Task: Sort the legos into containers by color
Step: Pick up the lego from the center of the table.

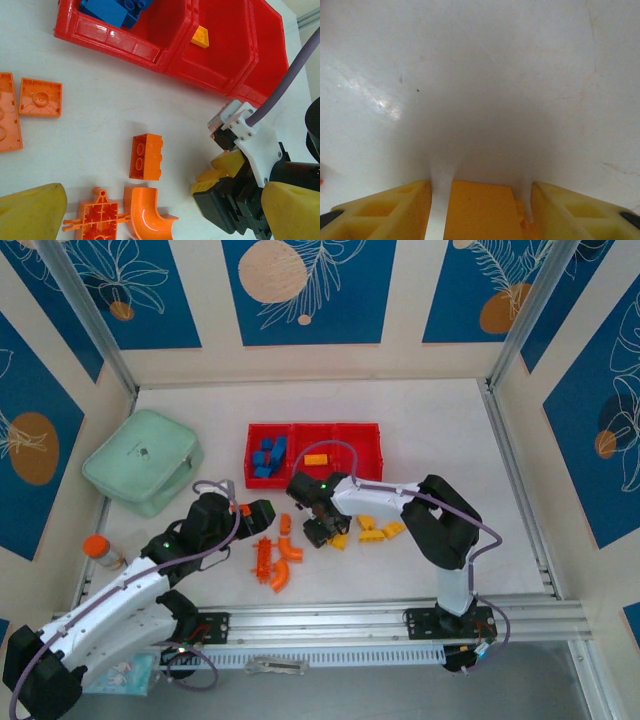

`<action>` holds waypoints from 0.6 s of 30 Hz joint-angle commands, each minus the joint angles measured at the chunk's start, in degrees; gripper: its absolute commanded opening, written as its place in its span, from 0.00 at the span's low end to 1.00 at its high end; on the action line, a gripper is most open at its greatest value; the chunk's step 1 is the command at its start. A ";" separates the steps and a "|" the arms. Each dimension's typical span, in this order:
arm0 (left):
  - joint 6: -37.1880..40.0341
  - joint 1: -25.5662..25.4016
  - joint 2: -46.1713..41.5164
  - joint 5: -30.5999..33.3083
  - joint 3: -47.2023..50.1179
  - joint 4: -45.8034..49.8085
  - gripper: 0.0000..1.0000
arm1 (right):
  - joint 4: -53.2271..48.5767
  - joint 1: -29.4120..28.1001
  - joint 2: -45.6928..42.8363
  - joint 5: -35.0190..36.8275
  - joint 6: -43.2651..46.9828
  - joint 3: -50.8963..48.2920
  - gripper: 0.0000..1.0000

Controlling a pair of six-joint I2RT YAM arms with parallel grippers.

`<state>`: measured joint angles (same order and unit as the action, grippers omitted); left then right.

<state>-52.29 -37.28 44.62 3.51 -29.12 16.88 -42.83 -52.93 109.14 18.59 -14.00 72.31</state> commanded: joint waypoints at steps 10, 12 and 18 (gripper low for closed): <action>-0.13 -0.63 1.15 1.24 0.12 -1.41 0.99 | -0.65 -0.37 -1.80 0.08 -0.13 2.27 0.40; -0.09 -0.65 1.08 1.33 0.03 -1.47 0.99 | -0.85 -0.38 -2.71 0.11 -0.23 2.70 0.37; 0.52 -0.56 0.67 1.80 -1.00 -0.82 0.99 | -0.80 0.55 -6.18 0.75 -0.90 4.39 0.33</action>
<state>-52.25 -37.32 45.74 3.75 -29.15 16.27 -42.96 -52.84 106.50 19.05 -14.00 74.19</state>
